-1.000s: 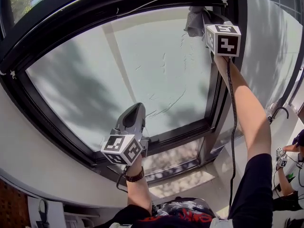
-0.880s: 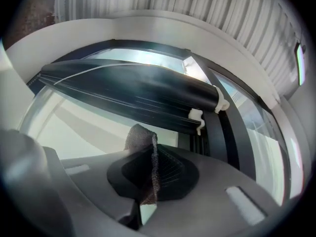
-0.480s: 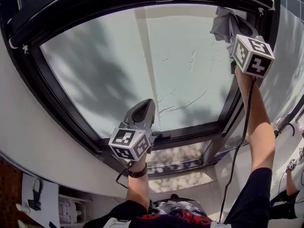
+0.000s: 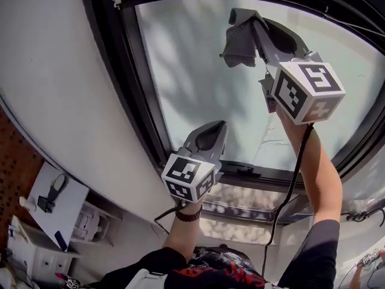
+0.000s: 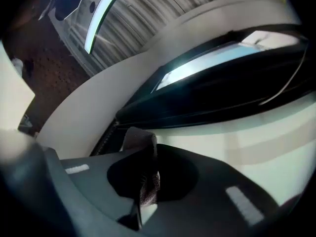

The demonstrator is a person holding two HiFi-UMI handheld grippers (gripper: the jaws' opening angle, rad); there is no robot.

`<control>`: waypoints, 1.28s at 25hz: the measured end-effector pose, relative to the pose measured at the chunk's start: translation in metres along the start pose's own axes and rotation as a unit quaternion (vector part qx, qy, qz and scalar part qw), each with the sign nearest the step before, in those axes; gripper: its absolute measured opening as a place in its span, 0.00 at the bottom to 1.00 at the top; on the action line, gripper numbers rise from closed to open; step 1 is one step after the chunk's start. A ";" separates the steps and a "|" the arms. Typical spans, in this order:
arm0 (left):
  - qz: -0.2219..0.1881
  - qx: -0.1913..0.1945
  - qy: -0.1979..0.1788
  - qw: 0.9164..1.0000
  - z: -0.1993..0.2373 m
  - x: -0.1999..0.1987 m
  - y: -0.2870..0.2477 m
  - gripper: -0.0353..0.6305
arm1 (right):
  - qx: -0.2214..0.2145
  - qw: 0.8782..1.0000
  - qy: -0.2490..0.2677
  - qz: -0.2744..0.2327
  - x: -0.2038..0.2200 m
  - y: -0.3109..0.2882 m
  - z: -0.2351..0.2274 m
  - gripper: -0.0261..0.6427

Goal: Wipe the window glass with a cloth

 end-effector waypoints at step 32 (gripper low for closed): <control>-0.010 -0.063 -0.029 0.998 0.069 -0.026 0.082 0.05 | -0.032 0.998 0.017 0.060 0.064 -0.118 0.077 0.06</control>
Point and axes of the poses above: the fingertips, and each gripper's own axes: y backward along the fingers, z to its left, x out of its underside, the point moved 5 cm from there along y, backward along the fingers, and after that the axes turned 4 degrees about -z, right-handed, at the moved point
